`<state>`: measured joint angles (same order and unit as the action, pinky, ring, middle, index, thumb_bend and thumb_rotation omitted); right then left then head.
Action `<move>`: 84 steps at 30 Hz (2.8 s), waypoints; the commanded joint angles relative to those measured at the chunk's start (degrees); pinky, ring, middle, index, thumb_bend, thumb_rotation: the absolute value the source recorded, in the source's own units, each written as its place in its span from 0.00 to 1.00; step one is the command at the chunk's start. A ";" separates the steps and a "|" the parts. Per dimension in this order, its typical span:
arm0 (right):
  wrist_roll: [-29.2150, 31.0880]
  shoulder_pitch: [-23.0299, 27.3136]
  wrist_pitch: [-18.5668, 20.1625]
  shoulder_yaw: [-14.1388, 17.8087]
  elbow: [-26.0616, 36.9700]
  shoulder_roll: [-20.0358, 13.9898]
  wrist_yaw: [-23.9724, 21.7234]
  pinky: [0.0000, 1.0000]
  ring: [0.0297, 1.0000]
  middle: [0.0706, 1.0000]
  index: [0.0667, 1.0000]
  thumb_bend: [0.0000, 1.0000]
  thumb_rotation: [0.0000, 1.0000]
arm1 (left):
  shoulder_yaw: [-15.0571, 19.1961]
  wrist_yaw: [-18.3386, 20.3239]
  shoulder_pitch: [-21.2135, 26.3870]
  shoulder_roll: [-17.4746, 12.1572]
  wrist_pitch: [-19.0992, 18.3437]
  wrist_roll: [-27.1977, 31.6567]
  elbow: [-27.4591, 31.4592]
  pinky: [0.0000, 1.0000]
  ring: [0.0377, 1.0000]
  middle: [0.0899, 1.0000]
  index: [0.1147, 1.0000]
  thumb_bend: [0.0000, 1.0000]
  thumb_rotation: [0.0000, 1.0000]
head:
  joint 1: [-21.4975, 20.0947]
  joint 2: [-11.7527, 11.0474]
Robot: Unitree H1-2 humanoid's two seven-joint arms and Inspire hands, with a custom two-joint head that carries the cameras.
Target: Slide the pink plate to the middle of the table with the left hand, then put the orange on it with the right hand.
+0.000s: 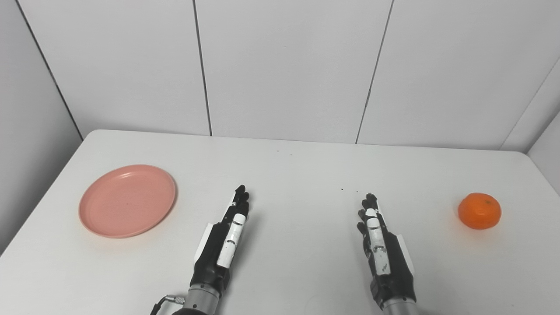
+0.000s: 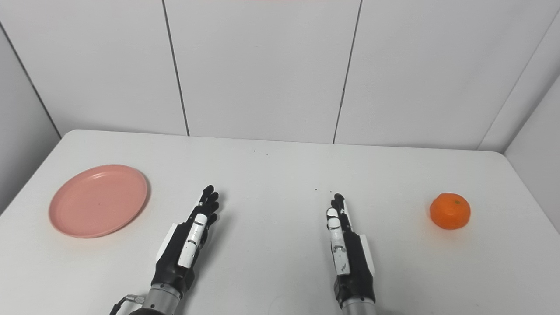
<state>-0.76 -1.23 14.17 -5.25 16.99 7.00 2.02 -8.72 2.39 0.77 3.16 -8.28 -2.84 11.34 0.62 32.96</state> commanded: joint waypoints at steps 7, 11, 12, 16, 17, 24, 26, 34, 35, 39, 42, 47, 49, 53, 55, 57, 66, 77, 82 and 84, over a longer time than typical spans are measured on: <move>0.12 1.37 -2.06 0.10 1.46 0.52 0.05 1.00 1.00 1.00 1.00 0.23 1.00 | -0.48 -0.04 1.03 0.82 1.28 -0.33 1.56 1.00 1.00 1.00 1.00 0.45 1.00 | -0.10 -0.06; -0.16 1.36 -1.59 -0.03 1.78 0.49 0.06 1.00 1.00 1.00 1.00 0.23 1.00 | -0.61 -0.02 0.97 0.75 1.46 -0.50 1.54 1.00 1.00 1.00 1.00 0.45 1.00 | -0.05 0.04; -0.20 1.33 -1.59 -0.05 1.82 0.50 0.07 1.00 1.00 1.00 1.00 0.23 1.00 | -0.61 -0.06 0.96 0.79 1.49 -0.51 1.51 1.00 1.00 1.00 1.00 0.45 1.00 | -0.07 0.03; 0.02 1.28 -1.70 -0.01 1.77 0.65 0.08 1.00 1.00 1.00 1.00 0.23 1.00 | -0.54 -0.02 1.01 0.82 1.24 -0.38 1.49 1.00 1.00 1.00 1.00 0.45 1.00 | -0.12 -0.06; -0.05 1.28 -1.62 -0.03 1.78 0.65 0.10 1.00 1.00 1.00 1.00 0.23 1.00 | -0.53 -0.01 1.01 0.82 1.23 -0.35 1.48 1.00 1.00 1.00 1.00 0.45 1.00 | -0.12 -0.06; -0.09 1.19 -1.36 -0.12 1.94 0.73 0.11 1.00 1.00 1.00 1.00 0.23 1.00 | -0.46 0.11 0.97 0.67 1.95 -0.18 1.22 1.00 1.00 1.00 1.00 0.45 1.00 | -0.38 -0.13; -0.17 1.16 -1.22 -0.20 2.02 0.67 0.05 1.00 1.00 1.00 1.00 0.23 1.00 | -0.46 0.05 0.95 0.69 1.48 -0.30 1.48 1.00 1.00 1.00 1.00 0.45 1.00 | -0.51 -0.07; -0.58 1.18 -0.41 -0.23 2.32 1.04 0.48 1.00 1.00 1.00 1.00 0.23 1.00 | -0.43 0.10 0.91 0.65 1.37 -0.20 1.69 1.00 1.00 1.00 1.00 0.44 1.00 | -0.59 -0.07; -0.43 1.22 -0.18 -0.16 2.37 1.15 0.54 1.00 1.00 1.00 1.00 0.23 1.00 | -0.41 0.11 0.92 0.66 1.38 -0.15 1.67 1.00 1.00 1.00 1.00 0.44 1.00 | -0.56 -0.13; -0.80 1.26 -1.05 -0.34 2.03 0.80 0.45 1.00 1.00 1.00 1.00 0.22 1.00 | -0.46 0.12 0.89 0.72 1.58 -0.12 1.52 1.00 1.00 1.00 1.00 0.44 1.00 | -0.13 -0.51; 0.06 1.16 -1.44 0.03 1.73 0.63 0.16 1.00 1.00 1.00 1.00 0.22 1.00 | -0.60 0.06 0.89 0.93 1.92 -0.15 0.98 1.00 1.00 1.00 1.00 0.44 1.00 | 2.12 -1.47; 1.29 0.91 -2.19 0.84 1.25 -0.68 -0.79 1.00 1.00 1.00 1.00 0.22 1.00 | -1.20 -0.76 0.74 2.14 2.48 -0.97 -0.17 1.00 1.00 1.00 1.00 0.42 1.00 | 5.65 -2.85; 2.32 0.73 -2.50 1.36 1.09 -1.35 -1.37 1.00 1.00 1.00 1.00 0.22 1.00 | -1.56 -1.40 0.61 2.98 1.90 -1.83 -0.48 1.00 1.00 1.00 1.00 0.40 1.00 | 7.55 -3.71; 5.25 0.46 -2.99 2.82 0.91 -3.01 -2.93 1.00 1.00 1.00 1.00 0.21 1.00 | -2.70 -2.85 0.58 4.89 1.49 -3.64 -2.07 0.99 1.00 1.00 1.00 0.36 1.00 | 13.27 -5.71; 5.96 0.48 -2.54 3.14 1.20 -3.61 -3.08 1.00 1.00 1.00 1.00 0.20 1.00 | -3.01 -3.42 0.70 5.69 1.44 -4.15 -2.86 0.98 1.00 1.00 1.00 0.35 1.00 | 14.53 -6.23; 6.95 0.64 -2.11 3.46 0.97 -4.05 -3.33 1.00 1.00 1.00 1.00 0.19 1.00 | -3.21 -4.02 0.87 6.49 1.21 -4.76 -3.61 0.98 1.00 1.00 1.00 0.34 1.00 | 15.52 -6.65; 8.65 0.49 -0.97 4.17 1.57 -4.92 -3.93 1.00 1.00 1.00 1.00 0.18 1.00 | -3.64 -5.26 1.88 7.75 2.39 -5.92 -6.32 0.98 1.00 1.00 1.00 0.33 1.00 | 17.00 -7.26; 7.74 0.42 -0.38 3.57 2.36 -4.71 -3.57 1.00 1.00 1.00 1.00 0.16 1.00 | -3.36 -5.17 1.81 7.29 2.46 -5.61 -5.76 0.98 1.00 1.00 1.00 0.34 1.00 | 16.40 -6.73; 7.53 0.71 -1.31 3.36 1.55 -4.82 -3.90 1.00 1.00 1.00 1.00 0.15 1.00 | -3.24 -5.14 1.92 6.88 2.82 -5.79 -5.64 0.98 1.00 1.00 1.00 0.33 1.00 | 16.37 -6.94; 7.43 0.72 -1.56 3.36 1.31 -4.87 -3.89 1.00 1.00 1.00 1.00 0.15 1.00 | -3.09 -5.27 1.99 6.81 3.05 -5.87 -5.63 0.98 1.00 1.00 1.00 0.34 1.00 | 16.35 -7.03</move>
<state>6.55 -1.44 14.19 -1.80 16.95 2.18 -1.39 -11.50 -2.83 1.66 9.42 -6.19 -8.24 5.00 16.96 25.84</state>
